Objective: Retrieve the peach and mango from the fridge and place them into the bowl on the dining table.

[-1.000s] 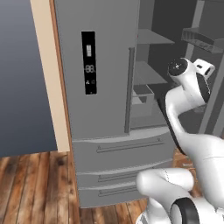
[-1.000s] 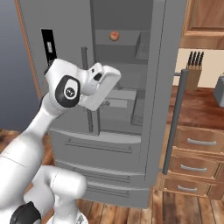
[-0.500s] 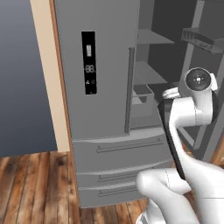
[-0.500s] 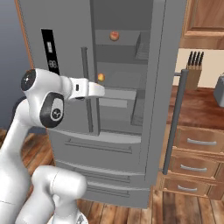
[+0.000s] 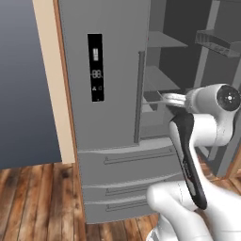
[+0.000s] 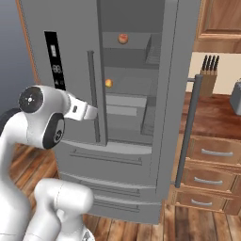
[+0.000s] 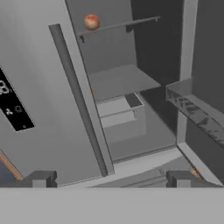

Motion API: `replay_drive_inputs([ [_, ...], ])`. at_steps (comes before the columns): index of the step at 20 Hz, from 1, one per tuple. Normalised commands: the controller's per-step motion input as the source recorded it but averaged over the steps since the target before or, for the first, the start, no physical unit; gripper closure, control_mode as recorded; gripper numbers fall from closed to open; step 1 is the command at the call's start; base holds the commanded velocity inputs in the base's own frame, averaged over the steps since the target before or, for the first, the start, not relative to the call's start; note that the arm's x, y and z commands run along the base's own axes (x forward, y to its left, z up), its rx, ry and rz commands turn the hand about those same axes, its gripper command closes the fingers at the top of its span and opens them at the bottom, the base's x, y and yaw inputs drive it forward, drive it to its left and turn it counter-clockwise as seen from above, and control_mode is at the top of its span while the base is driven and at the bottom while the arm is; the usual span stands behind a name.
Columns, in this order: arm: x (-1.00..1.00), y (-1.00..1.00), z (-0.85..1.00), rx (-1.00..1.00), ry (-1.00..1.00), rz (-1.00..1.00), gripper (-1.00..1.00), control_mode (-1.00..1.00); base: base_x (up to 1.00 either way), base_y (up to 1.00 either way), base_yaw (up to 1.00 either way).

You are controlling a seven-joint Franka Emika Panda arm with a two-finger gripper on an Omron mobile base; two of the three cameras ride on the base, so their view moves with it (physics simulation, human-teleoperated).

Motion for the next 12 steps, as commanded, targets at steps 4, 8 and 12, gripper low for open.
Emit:
replay_drive_inputs([
  [4, 0.0, 0.45, 0.15, 0.11, 0.0, 0.24, -1.0, -1.0, 0.0, 0.0, 0.0],
  [8, 0.2, 0.1, 0.0, -0.07, 0.05, 0.05, -1.0, -1.0, 0.0, 0.0, 0.0],
  [12, 0.6, 0.0, 0.0, -0.08, 0.1, -0.04, -1.0, -1.0, 0.0, 0.0, 0.0],
])
